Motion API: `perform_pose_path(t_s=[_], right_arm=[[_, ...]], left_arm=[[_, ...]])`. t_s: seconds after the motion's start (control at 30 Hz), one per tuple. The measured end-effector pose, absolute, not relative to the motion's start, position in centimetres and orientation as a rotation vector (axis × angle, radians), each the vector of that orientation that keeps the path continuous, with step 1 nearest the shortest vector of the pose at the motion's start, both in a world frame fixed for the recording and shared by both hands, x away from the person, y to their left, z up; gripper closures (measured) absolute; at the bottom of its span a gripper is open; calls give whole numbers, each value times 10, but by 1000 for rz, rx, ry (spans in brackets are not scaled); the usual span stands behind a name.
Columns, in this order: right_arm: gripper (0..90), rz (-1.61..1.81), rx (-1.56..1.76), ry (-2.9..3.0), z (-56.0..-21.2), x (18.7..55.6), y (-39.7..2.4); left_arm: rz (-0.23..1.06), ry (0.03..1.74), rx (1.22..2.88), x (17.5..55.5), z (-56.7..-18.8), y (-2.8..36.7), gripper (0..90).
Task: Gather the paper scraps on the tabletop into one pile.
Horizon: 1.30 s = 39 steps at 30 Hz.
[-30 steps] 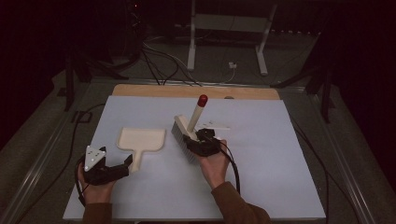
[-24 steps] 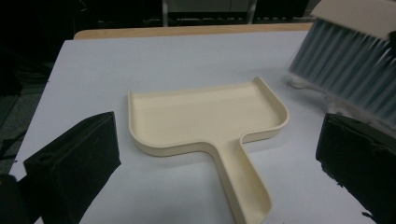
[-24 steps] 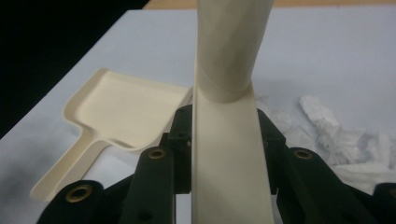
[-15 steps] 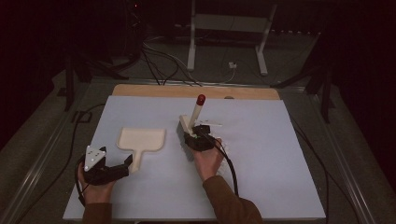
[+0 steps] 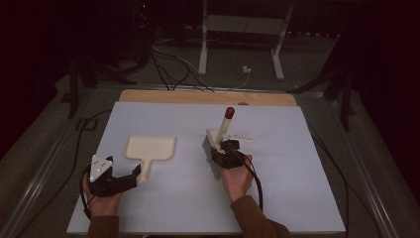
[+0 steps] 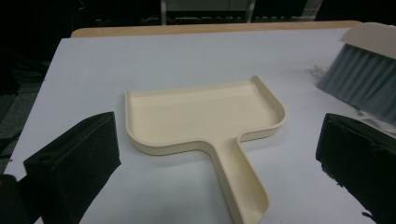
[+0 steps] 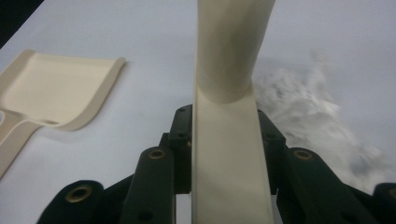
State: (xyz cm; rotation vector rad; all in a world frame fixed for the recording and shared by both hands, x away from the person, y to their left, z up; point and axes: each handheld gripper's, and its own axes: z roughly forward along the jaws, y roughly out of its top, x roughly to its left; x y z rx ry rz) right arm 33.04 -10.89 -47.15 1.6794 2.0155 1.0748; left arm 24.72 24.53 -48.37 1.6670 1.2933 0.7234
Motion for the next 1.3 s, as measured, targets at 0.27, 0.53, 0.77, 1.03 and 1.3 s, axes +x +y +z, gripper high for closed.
perform_pose_path(t_s=[0.27,0.53,0.77,1.03,1.3], right_arm=[[679,1196,1670,2039,-460,310,-129],[679,1248,1580,2044,-433,303,-142],[679,1241,1573,2020,-430,312,-167],[679,1230,1465,2042,-427,333,-192],[679,1208,1288,2072,-427,353,-208]], left_arm=[[719,1296,1667,247,-484,245,6],[719,1299,1661,247,-484,246,6],[718,1300,1659,247,-484,246,6],[712,1301,1667,248,-485,245,6],[708,1299,1669,248,-485,245,6]])
